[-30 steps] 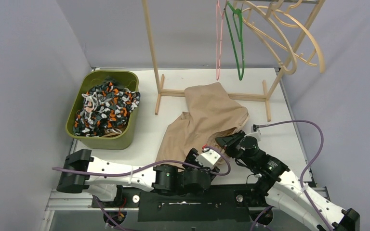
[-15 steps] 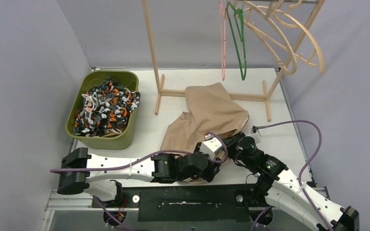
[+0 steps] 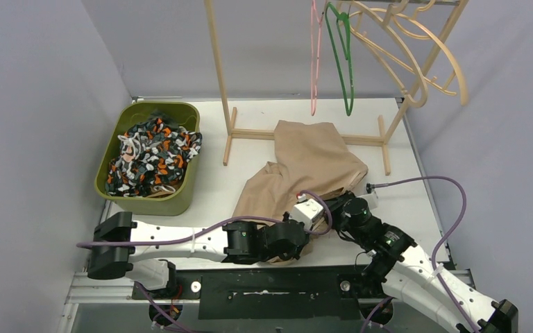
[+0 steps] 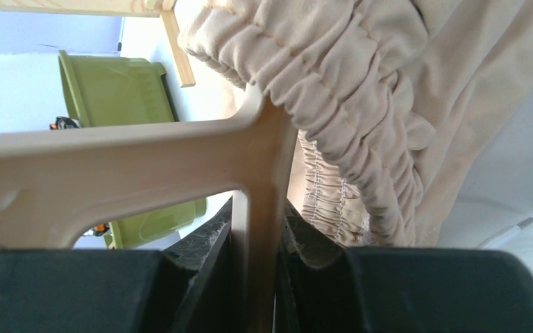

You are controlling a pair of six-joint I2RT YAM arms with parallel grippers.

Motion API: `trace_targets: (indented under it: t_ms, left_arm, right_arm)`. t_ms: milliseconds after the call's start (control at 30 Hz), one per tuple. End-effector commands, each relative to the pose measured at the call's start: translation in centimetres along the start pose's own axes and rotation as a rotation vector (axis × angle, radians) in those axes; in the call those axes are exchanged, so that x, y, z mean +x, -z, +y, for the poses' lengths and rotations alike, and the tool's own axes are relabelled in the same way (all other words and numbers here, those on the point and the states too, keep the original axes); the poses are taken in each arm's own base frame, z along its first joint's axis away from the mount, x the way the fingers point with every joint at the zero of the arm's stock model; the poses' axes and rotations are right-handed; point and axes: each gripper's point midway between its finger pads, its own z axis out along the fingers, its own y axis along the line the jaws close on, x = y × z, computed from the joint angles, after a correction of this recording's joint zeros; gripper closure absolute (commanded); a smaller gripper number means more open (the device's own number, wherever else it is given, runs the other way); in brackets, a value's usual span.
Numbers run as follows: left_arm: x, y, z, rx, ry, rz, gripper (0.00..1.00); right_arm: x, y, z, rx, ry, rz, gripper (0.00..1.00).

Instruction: Remove the shorts from the hanger

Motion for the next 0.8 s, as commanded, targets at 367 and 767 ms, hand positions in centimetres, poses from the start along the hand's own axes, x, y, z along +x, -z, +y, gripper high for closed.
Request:
trace_targets:
  t_ms: [367, 767]
  left_arm:
    - [1.9, 4.8, 1.9, 0.031, 0.067, 0.046, 0.97]
    - [6.9, 6.3, 2.8, 0.057, 0.114, 0.164, 0.93]
  right_arm:
    - [-3.4, 0.4, -1.5, 0.081, 0.039, -0.173, 1.00]
    - [-5.6, -0.7, -0.3, 0.100, 0.043, -0.224, 1.00]
